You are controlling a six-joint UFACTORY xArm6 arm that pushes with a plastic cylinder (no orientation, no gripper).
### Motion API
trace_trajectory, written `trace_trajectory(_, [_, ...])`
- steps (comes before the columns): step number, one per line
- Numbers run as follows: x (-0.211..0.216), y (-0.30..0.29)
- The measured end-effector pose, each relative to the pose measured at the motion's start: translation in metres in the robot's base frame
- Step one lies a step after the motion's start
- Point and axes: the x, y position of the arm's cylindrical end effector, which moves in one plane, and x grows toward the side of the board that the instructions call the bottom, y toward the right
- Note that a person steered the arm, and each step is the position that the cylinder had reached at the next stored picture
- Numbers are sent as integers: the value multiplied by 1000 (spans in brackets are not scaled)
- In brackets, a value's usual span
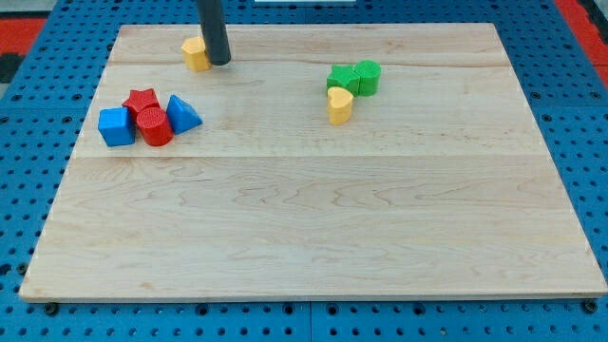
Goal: Push the yellow heart into the bottom of the green star
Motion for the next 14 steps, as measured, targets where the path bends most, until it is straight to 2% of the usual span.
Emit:
trace_trajectory(1, [-21, 91])
trace_trajectory(2, [1, 209])
trace_trajectory(3, [37, 257])
trace_trajectory(4, [36, 223])
trace_trajectory(6, [16, 86])
trace_trajectory(7, [20, 91])
trace_trajectory(8, [44, 85])
trace_trajectory(9, [39, 21])
trace_trajectory(10, [23, 9])
trace_trajectory(11, [36, 65])
trace_trajectory(13, [101, 227])
trace_trajectory(14, [110, 255])
